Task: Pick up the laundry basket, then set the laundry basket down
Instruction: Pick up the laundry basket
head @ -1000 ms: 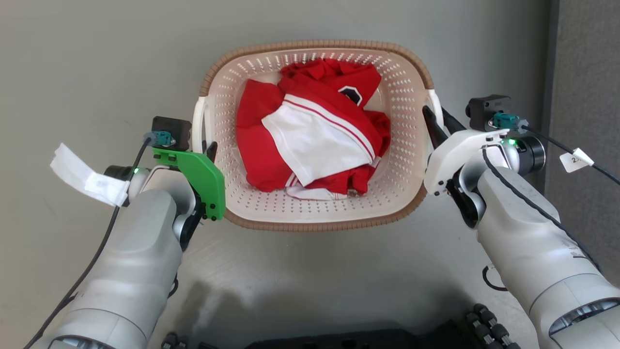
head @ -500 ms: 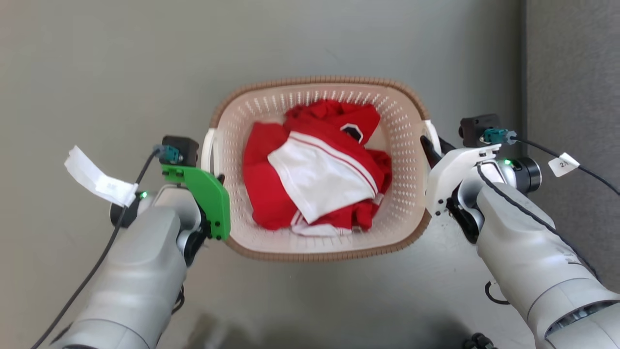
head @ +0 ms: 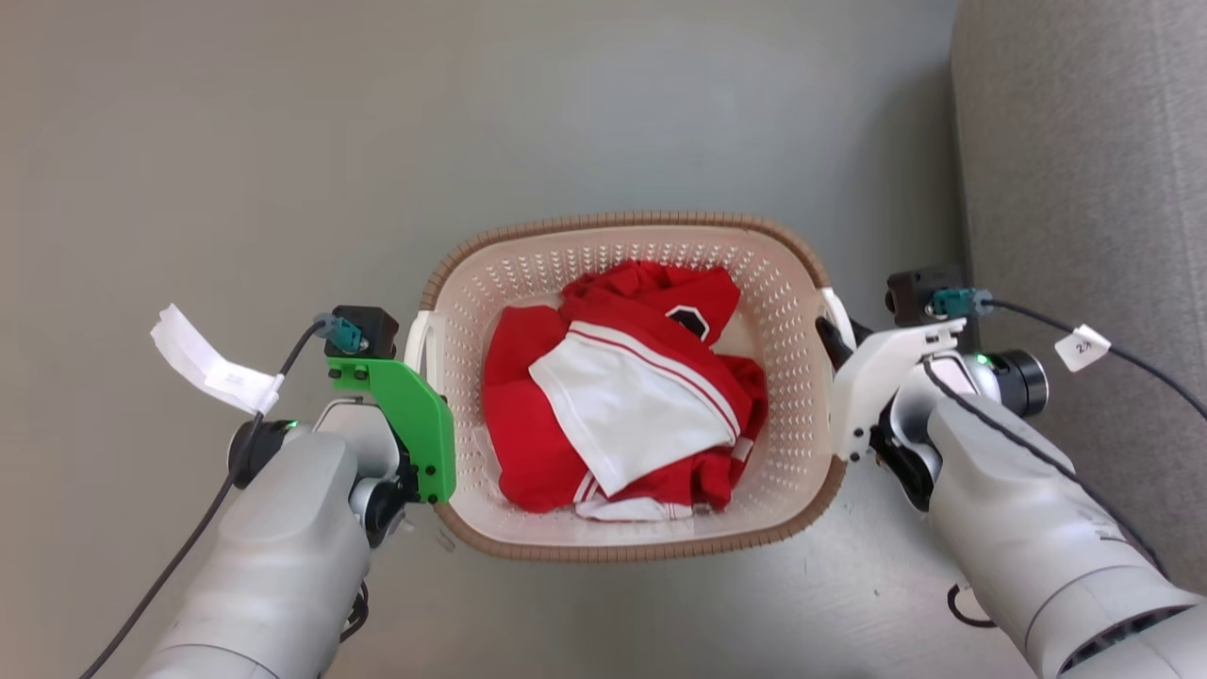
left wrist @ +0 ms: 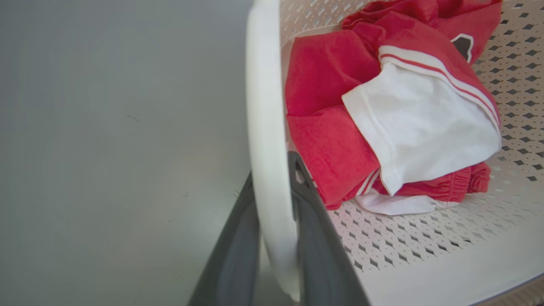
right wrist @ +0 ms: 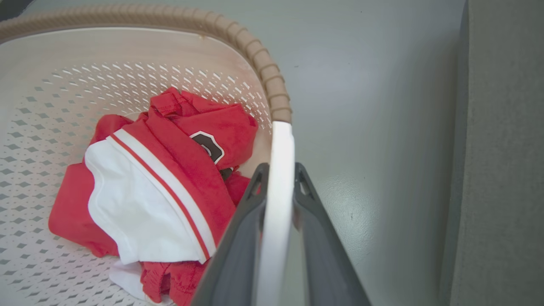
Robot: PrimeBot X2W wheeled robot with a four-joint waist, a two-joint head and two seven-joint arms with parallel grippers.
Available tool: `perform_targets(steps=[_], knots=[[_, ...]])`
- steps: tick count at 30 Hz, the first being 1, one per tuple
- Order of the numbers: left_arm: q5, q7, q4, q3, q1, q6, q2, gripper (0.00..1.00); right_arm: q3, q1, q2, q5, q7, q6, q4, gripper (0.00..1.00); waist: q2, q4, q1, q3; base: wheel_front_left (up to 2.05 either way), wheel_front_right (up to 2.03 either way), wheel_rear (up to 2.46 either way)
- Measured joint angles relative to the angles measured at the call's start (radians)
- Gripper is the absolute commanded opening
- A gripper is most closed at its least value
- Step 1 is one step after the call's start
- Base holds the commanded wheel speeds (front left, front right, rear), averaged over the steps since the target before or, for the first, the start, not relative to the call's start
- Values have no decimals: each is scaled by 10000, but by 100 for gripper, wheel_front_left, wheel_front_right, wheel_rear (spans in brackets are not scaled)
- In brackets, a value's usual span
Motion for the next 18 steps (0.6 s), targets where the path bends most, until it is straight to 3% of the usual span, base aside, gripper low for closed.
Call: perform_targets(steps=[18], knots=[[-953,1014,81,-368,1005,0,6,0,449,1013,42,602,573,111,142,0,0,-117,0,-2177,0,0,0]])
